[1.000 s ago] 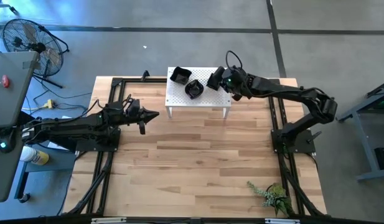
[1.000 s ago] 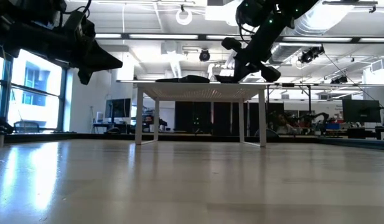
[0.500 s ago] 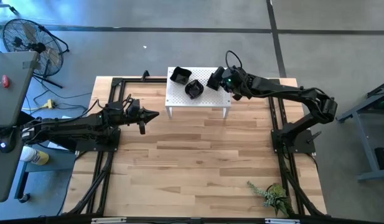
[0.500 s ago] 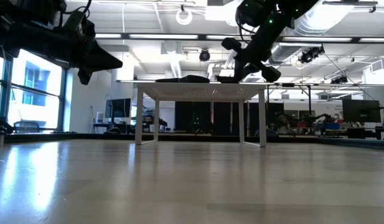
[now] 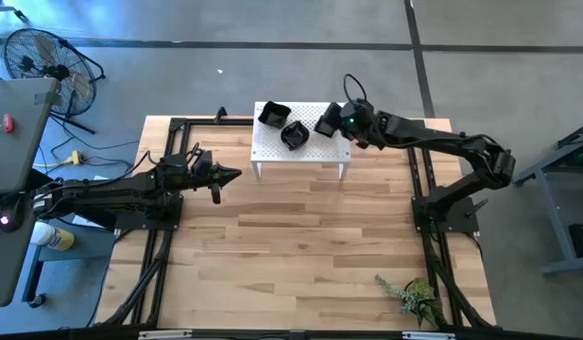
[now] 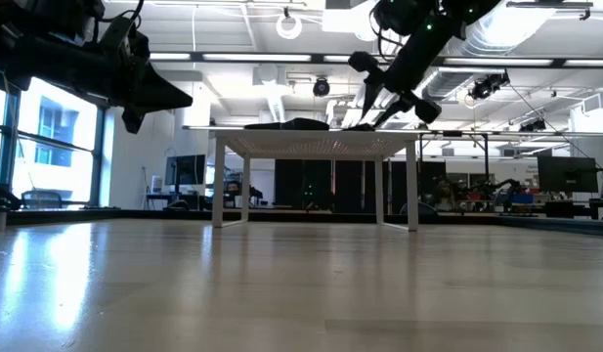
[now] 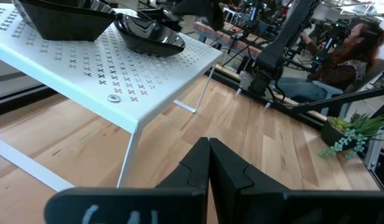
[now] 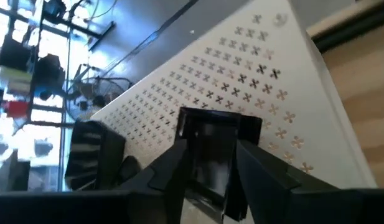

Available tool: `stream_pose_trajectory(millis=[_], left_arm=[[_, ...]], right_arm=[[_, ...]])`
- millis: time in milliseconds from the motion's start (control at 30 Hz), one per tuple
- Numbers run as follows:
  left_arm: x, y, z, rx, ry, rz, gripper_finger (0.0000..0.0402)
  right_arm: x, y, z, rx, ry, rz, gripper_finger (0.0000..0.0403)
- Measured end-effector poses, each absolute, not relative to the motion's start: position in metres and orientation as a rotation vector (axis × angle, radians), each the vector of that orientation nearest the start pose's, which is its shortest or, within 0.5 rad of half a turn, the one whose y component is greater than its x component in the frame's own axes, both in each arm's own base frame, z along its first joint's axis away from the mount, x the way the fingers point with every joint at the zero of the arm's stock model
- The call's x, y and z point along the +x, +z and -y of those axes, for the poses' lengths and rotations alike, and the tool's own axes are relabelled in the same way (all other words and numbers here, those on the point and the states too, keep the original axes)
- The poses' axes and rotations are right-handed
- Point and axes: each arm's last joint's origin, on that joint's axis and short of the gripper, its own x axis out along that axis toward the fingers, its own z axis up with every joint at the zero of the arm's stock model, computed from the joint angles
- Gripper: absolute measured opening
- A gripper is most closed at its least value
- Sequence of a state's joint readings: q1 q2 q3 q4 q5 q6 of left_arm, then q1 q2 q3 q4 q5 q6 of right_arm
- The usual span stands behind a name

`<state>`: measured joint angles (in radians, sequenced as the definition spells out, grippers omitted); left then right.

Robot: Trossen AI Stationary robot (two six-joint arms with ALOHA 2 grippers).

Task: Pick & Place Mini shaped plates
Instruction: Return to Home Position

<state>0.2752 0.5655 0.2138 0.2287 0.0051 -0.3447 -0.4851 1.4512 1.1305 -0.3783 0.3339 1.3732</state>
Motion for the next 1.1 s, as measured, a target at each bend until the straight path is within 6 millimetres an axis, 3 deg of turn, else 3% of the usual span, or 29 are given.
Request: stream_pose_trajectory(millis=[133,367,433,567,767,933,1100], left_arm=[[0.138,0.205,-0.039,-0.359,0.288,-0.074,0.0000],[0.138,0.205,-0.039,-0.360,0.287,-0.073,0.0000],[0.138,0.206,-0.039,-0.359,0.287,-0.068,0.0000],[0.135,0.209,-0.038,-0.329,0.283,-0.044,0.0000],[0.128,0.218,-0.034,-0.260,0.199,0.009,0.0000],[0.120,0.218,-0.033,-0.252,0.230,0.012,0.0000],[0.118,0.217,-0.032,-0.244,0.243,-0.007,0.0000]], right_arm=[[0.266,0.293,0.153,1.212,-1.123,-0.086,0.0107],[0.258,0.308,0.146,1.028,-1.020,-0.167,0.0021],[0.257,0.315,0.141,0.909,-0.944,-0.211,0.0006],[0.257,0.331,0.127,0.639,-0.682,-0.304,0.0011],[0.265,0.341,0.103,0.350,-0.373,-0.357,0.0004],[0.262,0.319,0.095,0.310,-0.207,-0.304,0.0002],[0.233,0.295,0.082,0.287,-0.144,-0.190,0.0002]])
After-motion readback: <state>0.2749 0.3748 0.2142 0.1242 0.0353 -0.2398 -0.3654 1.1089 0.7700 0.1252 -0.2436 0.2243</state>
